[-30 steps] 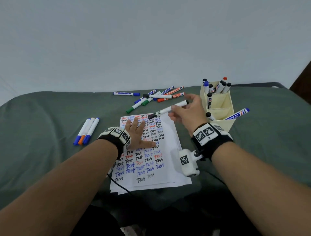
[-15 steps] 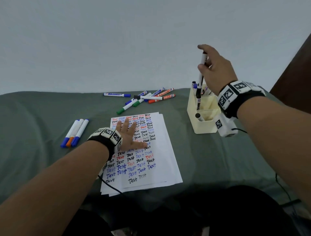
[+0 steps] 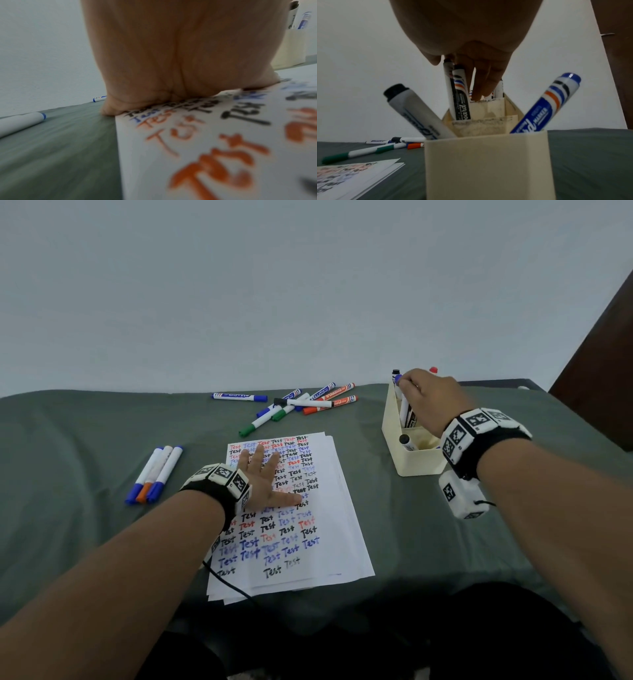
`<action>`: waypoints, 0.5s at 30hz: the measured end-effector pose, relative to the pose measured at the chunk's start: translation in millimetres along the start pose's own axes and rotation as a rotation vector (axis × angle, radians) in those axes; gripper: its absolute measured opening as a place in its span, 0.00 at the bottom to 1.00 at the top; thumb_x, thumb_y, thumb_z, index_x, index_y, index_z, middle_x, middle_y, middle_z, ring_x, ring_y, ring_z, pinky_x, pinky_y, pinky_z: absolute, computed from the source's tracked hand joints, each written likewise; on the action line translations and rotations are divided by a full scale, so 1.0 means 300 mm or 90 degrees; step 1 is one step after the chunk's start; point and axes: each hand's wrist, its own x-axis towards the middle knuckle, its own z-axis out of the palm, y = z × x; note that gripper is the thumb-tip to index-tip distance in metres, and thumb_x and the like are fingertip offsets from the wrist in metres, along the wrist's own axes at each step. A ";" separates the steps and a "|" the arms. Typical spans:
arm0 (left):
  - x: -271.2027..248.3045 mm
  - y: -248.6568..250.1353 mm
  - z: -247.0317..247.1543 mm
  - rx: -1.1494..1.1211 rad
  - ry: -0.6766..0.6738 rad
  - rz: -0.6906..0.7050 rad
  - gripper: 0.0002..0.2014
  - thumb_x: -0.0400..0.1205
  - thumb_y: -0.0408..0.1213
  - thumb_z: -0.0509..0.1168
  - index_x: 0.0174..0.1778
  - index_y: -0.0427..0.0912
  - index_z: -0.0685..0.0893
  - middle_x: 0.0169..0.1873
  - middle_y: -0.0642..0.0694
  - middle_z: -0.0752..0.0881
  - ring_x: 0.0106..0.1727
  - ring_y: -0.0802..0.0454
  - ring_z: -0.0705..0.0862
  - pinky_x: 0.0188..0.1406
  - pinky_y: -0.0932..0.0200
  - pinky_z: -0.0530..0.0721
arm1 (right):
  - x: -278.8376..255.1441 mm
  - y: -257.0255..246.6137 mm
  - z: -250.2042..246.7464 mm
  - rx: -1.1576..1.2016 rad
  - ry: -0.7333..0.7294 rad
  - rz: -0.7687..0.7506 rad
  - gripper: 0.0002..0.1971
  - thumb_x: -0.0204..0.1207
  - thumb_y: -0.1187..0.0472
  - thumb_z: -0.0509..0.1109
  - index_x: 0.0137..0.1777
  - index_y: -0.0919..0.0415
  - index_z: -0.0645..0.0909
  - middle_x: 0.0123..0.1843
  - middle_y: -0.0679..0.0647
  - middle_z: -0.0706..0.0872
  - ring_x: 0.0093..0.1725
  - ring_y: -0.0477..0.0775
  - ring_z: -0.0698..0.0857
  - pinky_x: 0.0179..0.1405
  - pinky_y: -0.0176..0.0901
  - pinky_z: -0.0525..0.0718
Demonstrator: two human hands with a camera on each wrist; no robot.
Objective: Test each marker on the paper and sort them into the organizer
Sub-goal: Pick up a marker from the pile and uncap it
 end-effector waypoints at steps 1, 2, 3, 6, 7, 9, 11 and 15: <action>-0.001 0.001 0.001 -0.002 0.002 -0.001 0.61 0.67 0.86 0.48 0.86 0.56 0.27 0.85 0.45 0.26 0.86 0.35 0.30 0.82 0.27 0.43 | -0.003 -0.008 -0.005 -0.015 0.000 0.003 0.17 0.88 0.43 0.52 0.59 0.47 0.81 0.39 0.49 0.84 0.42 0.57 0.83 0.43 0.48 0.78; -0.002 0.002 0.002 -0.002 0.005 -0.002 0.61 0.67 0.86 0.48 0.86 0.56 0.27 0.85 0.45 0.26 0.86 0.35 0.30 0.82 0.27 0.43 | -0.005 -0.018 -0.010 -0.035 0.004 0.006 0.18 0.87 0.42 0.52 0.58 0.47 0.81 0.39 0.49 0.85 0.43 0.58 0.83 0.44 0.48 0.77; -0.002 0.002 0.003 -0.003 0.007 -0.003 0.60 0.68 0.85 0.48 0.86 0.56 0.28 0.85 0.45 0.26 0.86 0.35 0.30 0.82 0.27 0.42 | -0.005 -0.031 -0.017 -0.061 0.014 0.011 0.18 0.87 0.41 0.52 0.58 0.47 0.81 0.39 0.51 0.85 0.44 0.59 0.82 0.45 0.48 0.76; 0.002 0.002 0.004 -0.004 0.007 -0.005 0.60 0.68 0.85 0.48 0.85 0.56 0.27 0.85 0.45 0.26 0.86 0.36 0.30 0.82 0.27 0.42 | 0.011 -0.086 -0.035 -0.122 0.060 0.000 0.19 0.87 0.43 0.52 0.63 0.51 0.79 0.46 0.57 0.89 0.47 0.64 0.82 0.44 0.52 0.80; 0.002 0.001 0.005 -0.006 0.005 -0.004 0.61 0.67 0.86 0.49 0.85 0.56 0.27 0.85 0.46 0.26 0.86 0.36 0.29 0.82 0.27 0.42 | 0.019 -0.110 -0.040 -0.124 0.070 -0.013 0.19 0.87 0.45 0.53 0.65 0.53 0.79 0.49 0.57 0.89 0.51 0.65 0.83 0.46 0.53 0.81; 0.005 -0.001 0.006 -0.009 0.005 -0.002 0.61 0.66 0.86 0.48 0.86 0.56 0.27 0.85 0.46 0.26 0.86 0.36 0.29 0.82 0.27 0.41 | 0.035 -0.164 -0.038 -0.108 0.068 -0.042 0.19 0.87 0.47 0.56 0.70 0.53 0.77 0.57 0.56 0.89 0.60 0.64 0.83 0.54 0.55 0.83; 0.008 -0.003 0.006 -0.010 0.005 0.000 0.62 0.65 0.87 0.48 0.86 0.56 0.27 0.85 0.46 0.26 0.86 0.36 0.29 0.82 0.27 0.41 | 0.043 -0.225 -0.016 -0.075 0.035 -0.085 0.20 0.86 0.48 0.59 0.74 0.52 0.76 0.64 0.56 0.87 0.65 0.62 0.82 0.60 0.55 0.82; 0.014 -0.007 0.003 -0.012 -0.006 -0.002 0.63 0.64 0.88 0.48 0.85 0.57 0.27 0.85 0.47 0.25 0.86 0.36 0.29 0.82 0.27 0.42 | 0.026 -0.341 0.093 -0.070 -0.135 -0.147 0.24 0.85 0.46 0.62 0.80 0.50 0.70 0.74 0.55 0.81 0.70 0.59 0.80 0.65 0.52 0.79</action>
